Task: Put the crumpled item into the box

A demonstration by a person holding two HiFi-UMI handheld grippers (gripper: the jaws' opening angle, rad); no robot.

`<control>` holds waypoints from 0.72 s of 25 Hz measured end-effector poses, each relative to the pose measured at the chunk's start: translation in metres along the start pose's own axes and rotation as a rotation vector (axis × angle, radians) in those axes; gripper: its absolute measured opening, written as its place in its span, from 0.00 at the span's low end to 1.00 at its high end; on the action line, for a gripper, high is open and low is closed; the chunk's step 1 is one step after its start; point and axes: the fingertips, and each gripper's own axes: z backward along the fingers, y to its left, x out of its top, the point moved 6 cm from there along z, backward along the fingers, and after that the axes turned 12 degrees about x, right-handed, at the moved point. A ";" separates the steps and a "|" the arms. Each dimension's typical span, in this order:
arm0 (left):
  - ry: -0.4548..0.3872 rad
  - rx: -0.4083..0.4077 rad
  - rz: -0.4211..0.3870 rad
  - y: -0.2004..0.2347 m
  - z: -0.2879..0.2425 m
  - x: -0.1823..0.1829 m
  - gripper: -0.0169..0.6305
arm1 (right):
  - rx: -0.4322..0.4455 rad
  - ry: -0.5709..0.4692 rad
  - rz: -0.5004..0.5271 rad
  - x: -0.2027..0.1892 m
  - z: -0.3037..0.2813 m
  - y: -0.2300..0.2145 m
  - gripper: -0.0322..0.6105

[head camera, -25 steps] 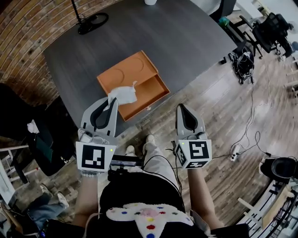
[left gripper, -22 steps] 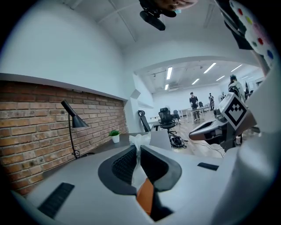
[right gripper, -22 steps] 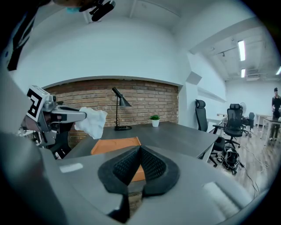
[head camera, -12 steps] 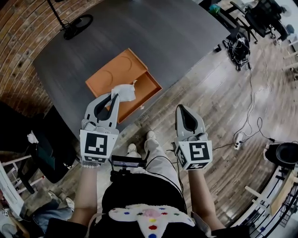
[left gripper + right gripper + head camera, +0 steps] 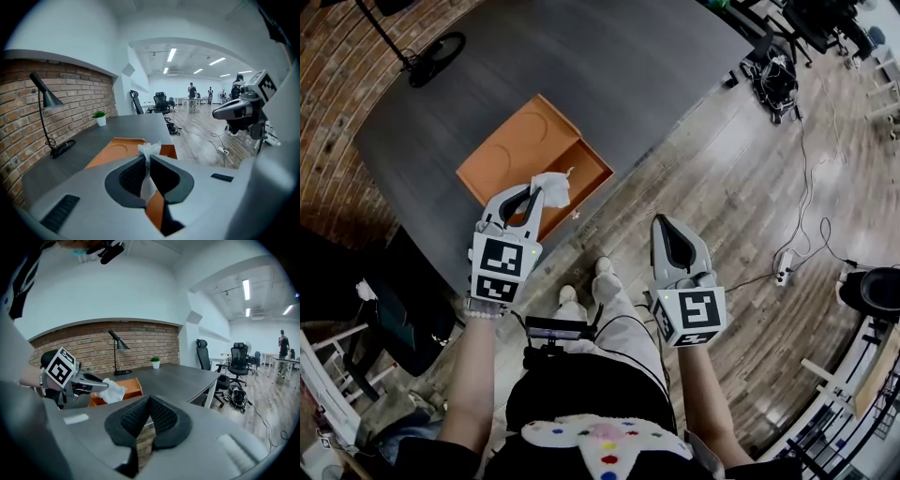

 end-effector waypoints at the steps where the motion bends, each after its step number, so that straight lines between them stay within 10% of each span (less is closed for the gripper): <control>1: 0.014 -0.003 0.014 -0.002 -0.004 -0.002 0.07 | -0.002 0.001 -0.003 -0.001 0.001 -0.001 0.06; 18: 0.202 0.003 0.099 -0.022 -0.053 -0.033 0.07 | -0.001 0.025 -0.035 -0.015 0.006 -0.012 0.06</control>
